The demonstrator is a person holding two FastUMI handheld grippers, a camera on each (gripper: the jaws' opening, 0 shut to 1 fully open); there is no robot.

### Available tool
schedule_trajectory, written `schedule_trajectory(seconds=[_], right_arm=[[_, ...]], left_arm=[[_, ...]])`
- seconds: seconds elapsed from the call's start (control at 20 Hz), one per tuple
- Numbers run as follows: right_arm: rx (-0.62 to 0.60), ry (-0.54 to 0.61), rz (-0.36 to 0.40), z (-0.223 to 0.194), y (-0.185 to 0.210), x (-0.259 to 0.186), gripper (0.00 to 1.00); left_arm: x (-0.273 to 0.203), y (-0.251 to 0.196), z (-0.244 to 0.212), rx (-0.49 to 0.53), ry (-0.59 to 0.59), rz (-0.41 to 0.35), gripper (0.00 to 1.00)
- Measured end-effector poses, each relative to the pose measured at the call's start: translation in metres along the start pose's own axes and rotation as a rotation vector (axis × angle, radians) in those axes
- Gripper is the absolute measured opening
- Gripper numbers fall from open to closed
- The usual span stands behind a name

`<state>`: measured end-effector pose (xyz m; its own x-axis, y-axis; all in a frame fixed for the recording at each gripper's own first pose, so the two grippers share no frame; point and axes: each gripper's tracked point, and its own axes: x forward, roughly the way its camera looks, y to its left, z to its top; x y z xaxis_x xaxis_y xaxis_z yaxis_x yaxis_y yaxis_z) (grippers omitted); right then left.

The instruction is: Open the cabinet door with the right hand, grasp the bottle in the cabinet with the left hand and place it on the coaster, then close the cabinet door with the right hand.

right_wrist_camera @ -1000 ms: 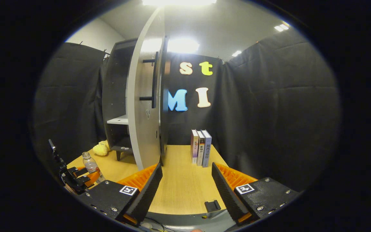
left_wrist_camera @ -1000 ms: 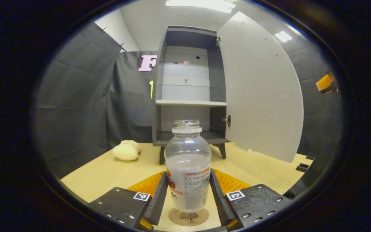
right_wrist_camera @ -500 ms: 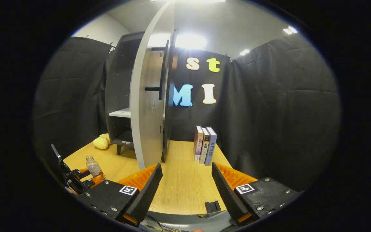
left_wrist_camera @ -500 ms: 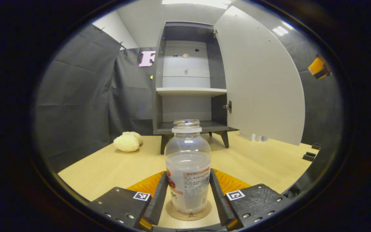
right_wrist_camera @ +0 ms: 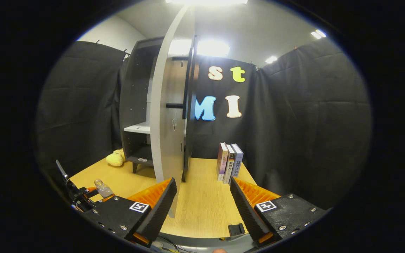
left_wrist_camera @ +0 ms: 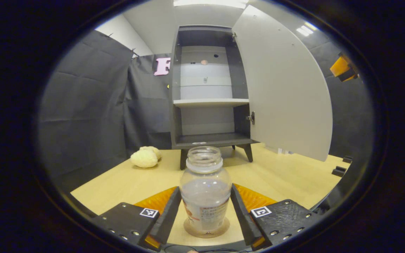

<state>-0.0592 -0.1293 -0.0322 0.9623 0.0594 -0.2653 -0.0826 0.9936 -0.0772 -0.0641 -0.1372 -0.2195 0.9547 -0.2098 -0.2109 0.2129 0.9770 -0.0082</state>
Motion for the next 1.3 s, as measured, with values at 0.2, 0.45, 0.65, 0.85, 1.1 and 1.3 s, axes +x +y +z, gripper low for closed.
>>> schedule_trajectory(seconds=[0.2,0.45,0.65,0.85,1.1,1.3], right_arm=[[0.056,-0.040,0.012,0.023,-0.005,0.002,0.95],[0.110,-0.115,0.011,0.060,-0.022,0.009,0.95],[0.133,-0.145,-0.063,0.085,-0.042,0.018,0.94],[0.147,-0.181,-0.128,0.108,-0.053,0.029,0.94],[0.105,-0.181,-0.217,0.123,-0.053,0.047,0.94],[0.065,-0.181,-0.234,0.126,-0.034,0.051,0.92]], left_arm=[[-0.015,0.008,0.036,-0.007,-0.003,0.032,0.80],[-0.052,0.025,0.096,0.009,-0.027,0.074,0.80],[-0.076,0.045,0.126,-0.032,0.001,0.120,0.84],[-0.092,0.082,0.153,-0.047,-0.013,0.162,0.84],[-0.087,0.126,0.169,-0.047,-0.060,0.184,0.84],[-0.074,0.160,0.170,-0.036,-0.059,0.194,0.84]])
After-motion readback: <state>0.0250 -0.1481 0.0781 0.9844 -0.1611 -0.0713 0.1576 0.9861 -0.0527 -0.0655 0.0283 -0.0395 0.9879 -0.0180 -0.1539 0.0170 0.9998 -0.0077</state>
